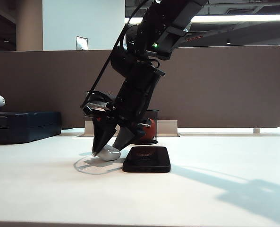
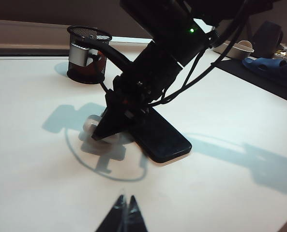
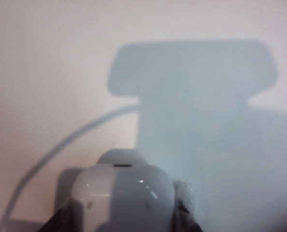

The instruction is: Find the wireless headphone case on the desktop and place it on the left side of the phone.

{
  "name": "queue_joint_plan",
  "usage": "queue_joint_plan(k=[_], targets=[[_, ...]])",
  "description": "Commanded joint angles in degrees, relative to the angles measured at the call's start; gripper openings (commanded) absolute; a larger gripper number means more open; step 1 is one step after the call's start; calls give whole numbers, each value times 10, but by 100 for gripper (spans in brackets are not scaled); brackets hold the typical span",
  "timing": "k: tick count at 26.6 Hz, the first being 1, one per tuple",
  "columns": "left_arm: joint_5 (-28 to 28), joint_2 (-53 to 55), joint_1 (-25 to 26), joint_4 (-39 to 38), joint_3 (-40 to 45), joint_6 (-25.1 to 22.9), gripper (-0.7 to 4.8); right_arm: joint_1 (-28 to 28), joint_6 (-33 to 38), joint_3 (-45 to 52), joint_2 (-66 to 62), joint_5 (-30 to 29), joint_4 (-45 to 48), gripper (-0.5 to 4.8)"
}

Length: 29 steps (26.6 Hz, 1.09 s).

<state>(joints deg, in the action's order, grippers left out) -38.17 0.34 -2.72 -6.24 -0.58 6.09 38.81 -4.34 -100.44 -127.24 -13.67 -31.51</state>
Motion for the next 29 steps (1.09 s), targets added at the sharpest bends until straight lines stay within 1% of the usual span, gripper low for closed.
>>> queue_joint_plan(k=[1,2,4,7,9,10,13,17,20,22,23,24,25,26,29], targets=[[-2,0,-1,7,-1,0,-5,1,-1,-2,0,7,1,291],[-2,0,-1,7,-1,0,-5,1,-1,-2,1,5,0,311],[-2,0,-1,7,-1,0,-5,1,-2,-2,1,5,1,327],[-2,0,-1,7,-1,0,-5,1,-2,-3,2,8,0,379],[-2,0,-1,7,-1,0,-5,0,-2,-18,2,17,-16,378],[-2,0,-1,7,-1,0,-5,0,-6,-35,2,34,-31,378],[-2,0,-1,7,-1,0,-5,-1,-19,-78,2,49,-56,378],[-2,0,-1,7,-1,0,-5,-20,-21,-181,5,47,-103,377],[-2,0,-1,7,-1,0,-5,-33,-20,-233,5,46,-131,376],[0,0,0,7,-1,0,-5,-42,-17,-267,5,47,-154,352],[0,0,0,7,-1,-1,-5,-52,-16,-295,10,46,-176,300],[0,0,0,7,-1,0,-5,-55,-16,-303,13,47,-183,271],[0,0,0,7,-1,0,-5,-65,-16,-311,26,46,-192,210],[0,0,0,7,-1,0,-5,-72,-17,-311,41,47,-193,174],[0,0,0,8,-1,0,-5,-87,-17,-311,66,47,-195,106]])
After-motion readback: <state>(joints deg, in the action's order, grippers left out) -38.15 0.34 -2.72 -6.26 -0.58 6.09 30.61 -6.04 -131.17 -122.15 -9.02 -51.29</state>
